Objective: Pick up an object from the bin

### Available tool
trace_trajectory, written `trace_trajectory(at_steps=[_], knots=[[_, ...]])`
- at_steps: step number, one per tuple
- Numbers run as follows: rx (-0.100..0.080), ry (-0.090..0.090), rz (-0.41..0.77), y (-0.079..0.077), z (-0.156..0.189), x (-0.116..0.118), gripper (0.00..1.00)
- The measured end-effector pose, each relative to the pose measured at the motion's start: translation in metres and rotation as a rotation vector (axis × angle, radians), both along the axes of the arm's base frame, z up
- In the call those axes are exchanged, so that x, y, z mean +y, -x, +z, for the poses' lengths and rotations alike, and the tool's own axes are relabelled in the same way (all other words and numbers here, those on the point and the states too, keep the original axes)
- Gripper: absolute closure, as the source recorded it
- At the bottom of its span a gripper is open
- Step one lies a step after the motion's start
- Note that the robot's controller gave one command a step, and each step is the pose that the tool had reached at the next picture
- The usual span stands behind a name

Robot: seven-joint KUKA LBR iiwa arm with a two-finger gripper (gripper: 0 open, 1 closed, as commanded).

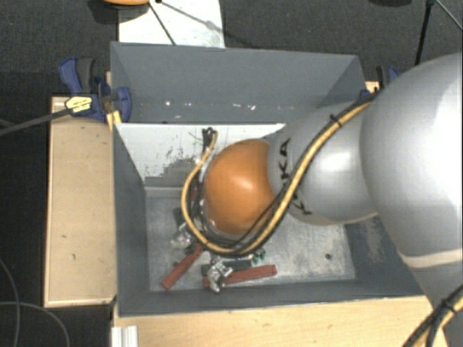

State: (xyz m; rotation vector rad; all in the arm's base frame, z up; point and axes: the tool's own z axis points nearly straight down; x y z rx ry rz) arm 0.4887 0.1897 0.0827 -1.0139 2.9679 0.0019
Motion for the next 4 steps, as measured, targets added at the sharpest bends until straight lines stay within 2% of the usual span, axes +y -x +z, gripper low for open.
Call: trace_trajectory(at_steps=[1, 3, 4], knots=[[-0.003, 0.000, 0.281, -0.052, -0.010, 0.000, 1.00], [0.000, 0.000, 0.280, -0.051, -0.008, 0.000, 1.00], [0.010, 0.002, 0.279, -0.049, 0.005, -0.001, 1.00]])
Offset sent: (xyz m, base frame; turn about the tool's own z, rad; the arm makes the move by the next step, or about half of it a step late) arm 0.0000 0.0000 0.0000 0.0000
